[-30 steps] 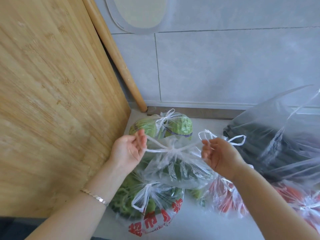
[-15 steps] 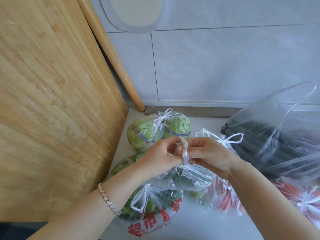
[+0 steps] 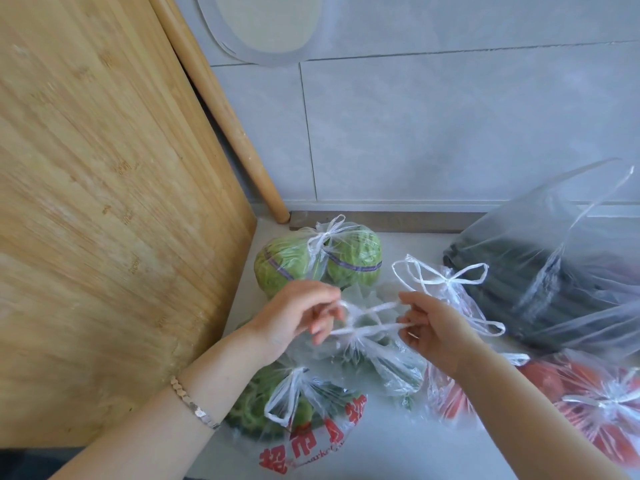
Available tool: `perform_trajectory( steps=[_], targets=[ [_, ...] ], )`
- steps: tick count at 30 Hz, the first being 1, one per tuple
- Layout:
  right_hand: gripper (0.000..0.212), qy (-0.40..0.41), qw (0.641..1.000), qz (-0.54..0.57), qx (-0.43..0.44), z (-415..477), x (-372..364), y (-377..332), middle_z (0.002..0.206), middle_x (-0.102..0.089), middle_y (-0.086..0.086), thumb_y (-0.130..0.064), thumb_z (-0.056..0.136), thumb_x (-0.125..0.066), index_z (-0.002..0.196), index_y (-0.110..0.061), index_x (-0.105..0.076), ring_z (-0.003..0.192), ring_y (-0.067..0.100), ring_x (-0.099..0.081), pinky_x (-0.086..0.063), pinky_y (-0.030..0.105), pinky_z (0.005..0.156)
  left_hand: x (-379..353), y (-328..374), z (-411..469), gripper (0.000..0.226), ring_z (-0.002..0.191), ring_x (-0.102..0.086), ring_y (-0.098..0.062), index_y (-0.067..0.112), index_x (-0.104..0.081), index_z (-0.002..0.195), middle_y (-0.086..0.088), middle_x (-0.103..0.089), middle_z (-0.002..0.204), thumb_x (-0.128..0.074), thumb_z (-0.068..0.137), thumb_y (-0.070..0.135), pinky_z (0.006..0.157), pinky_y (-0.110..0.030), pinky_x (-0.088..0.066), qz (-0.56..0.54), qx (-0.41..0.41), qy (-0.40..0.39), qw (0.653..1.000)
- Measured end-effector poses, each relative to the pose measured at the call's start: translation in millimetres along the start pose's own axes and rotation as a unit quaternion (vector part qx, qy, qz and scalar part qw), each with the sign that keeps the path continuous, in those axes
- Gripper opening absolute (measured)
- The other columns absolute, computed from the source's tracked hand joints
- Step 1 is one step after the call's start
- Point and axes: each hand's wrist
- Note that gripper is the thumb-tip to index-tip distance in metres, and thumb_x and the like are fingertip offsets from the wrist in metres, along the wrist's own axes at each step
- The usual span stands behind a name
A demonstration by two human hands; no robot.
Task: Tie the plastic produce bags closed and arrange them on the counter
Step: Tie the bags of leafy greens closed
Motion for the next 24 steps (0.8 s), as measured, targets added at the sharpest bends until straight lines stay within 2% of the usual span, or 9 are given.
perform_trajectory(
  steps=[3,6,10,12,15,17,19,21,24],
  targets=[
    [0.034,-0.026,0.997,-0.023,0.064,-5.7,-8.3,-5.6,0.036,-0.037,-0.005,-0.006,0.088,-0.054,0.055,-0.015,-0.052,0.049,0.014,-0.044,-0.04,0.026,0.059,-7.2,10.4,1.0,0.03,0.037,-0.033,-0.007,0.018,-0.069,0.074,0.01,-0.038,0.038,-0.052,0.091,0.037,0.055,-0.024,-0.037,0.267,0.064,-0.042,0.961],
    [0.036,-0.069,0.993,-0.015,0.095,-13.5,-16.0,-16.9,0.041,-0.034,-0.005,-0.008,0.088,-0.055,0.055,-0.017,-0.043,0.04,0.01,-0.039,-0.039,0.023,0.051,-14.5,16.1,-2.2,0.029,0.04,-0.028,-0.007,0.026,-0.061,0.07,0.01,-0.035,0.037,-0.046,0.096,0.027,0.049,-0.024,-0.029,0.261,-0.057,0.005,0.964],
    [0.034,-0.067,0.994,0.011,0.086,-10.5,-16.6,-17.2,0.041,-0.027,-0.006,-0.008,0.088,-0.053,0.059,-0.018,-0.038,0.035,0.009,-0.028,-0.036,0.02,0.042,-14.8,12.7,-4.6,0.035,0.046,-0.042,-0.008,0.025,-0.058,0.056,0.01,-0.04,0.044,-0.045,0.089,0.021,0.078,-0.024,-0.044,-0.013,-0.123,0.039,0.992],
    [0.037,-0.036,0.995,0.081,0.052,-5.0,-8.9,-12.1,0.035,-0.029,-0.005,-0.002,0.089,-0.047,0.055,-0.014,-0.037,0.03,0.007,-0.03,-0.038,0.018,0.04,-8.5,4.6,-5.4,0.036,0.046,-0.042,-0.013,0.016,-0.056,0.054,0.005,-0.037,0.043,-0.047,0.089,0.02,0.082,-0.027,-0.049,-0.232,-0.101,0.066,0.965],
    [0.035,0.019,0.993,0.117,0.026,3.7,4.7,-2.1,0.03,-0.034,-0.005,0.002,0.089,-0.041,0.058,-0.012,-0.036,0.026,0.004,-0.035,-0.041,0.013,0.039,-3.2,-16.8,-8.0,0.043,0.041,-0.039,-0.013,0.012,-0.054,0.051,0.0,-0.035,0.04,-0.041,0.091,0.019,0.072,-0.026,-0.048,-0.45,-0.04,0.147,0.88],
    [0.032,0.049,0.995,0.083,0.038,6.1,6.4,6.2,0.032,-0.037,-0.005,0.003,0.088,-0.044,0.059,-0.011,-0.041,0.029,0.006,-0.038,-0.043,0.015,0.04,-1.4,-28.1,-6.1,0.045,0.034,-0.032,-0.009,0.012,-0.05,0.047,0.003,-0.032,0.036,-0.041,0.091,0.016,0.051,-0.021,-0.042,-0.464,-0.002,0.205,0.862],
    [0.025,0.082,0.987,-0.07,0.118,2.6,3.6,12.9,0.041,-0.041,-0.003,-0.005,0.087,-0.055,0.063,-0.01,-0.049,0.042,0.011,-0.041,-0.043,0.021,0.047,5.0,-32.3,-3.0,0.037,0.033,-0.029,-0.008,0.015,-0.05,0.049,0.005,-0.034,0.038,-0.05,0.086,0.017,0.041,-0.019,-0.033,-0.298,0.0,0.244,0.923],
    [0.017,0.071,0.917,-0.33,0.214,-7.2,-2.3,18.9,0.056,-0.046,-0.003,-0.028,0.081,-0.068,0.081,-0.017,-0.056,0.055,0.013,-0.044,-0.04,0.023,0.055,14.2,-25.9,-4.5,0.007,0.046,-0.04,-0.004,0.028,-0.063,0.082,0.011,-0.051,0.063,-0.06,0.084,0.033,0.051,-0.019,-0.036,0.108,-0.028,0.214,0.97],
    [0.092,-0.028,0.754,-0.628,0.19,-6.6,-8.2,38.5,0.11,-0.056,-0.002,-0.062,0.063,-0.071,0.139,-0.033,-0.029,0.102,0.016,-0.055,-0.045,0.03,0.091,21.0,-29.5,0.4,0.087,0.067,-0.046,0.003,0.05,-0.017,0.14,0.025,-0.033,0.128,-0.06,0.067,0.069,0.062,-0.013,-0.038,0.575,-0.013,-0.006,0.818]
  ],
)
Point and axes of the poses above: each hand's wrist, its own z-axis towards the middle knuckle, its own x-axis out of the back of the hand, y = z × x
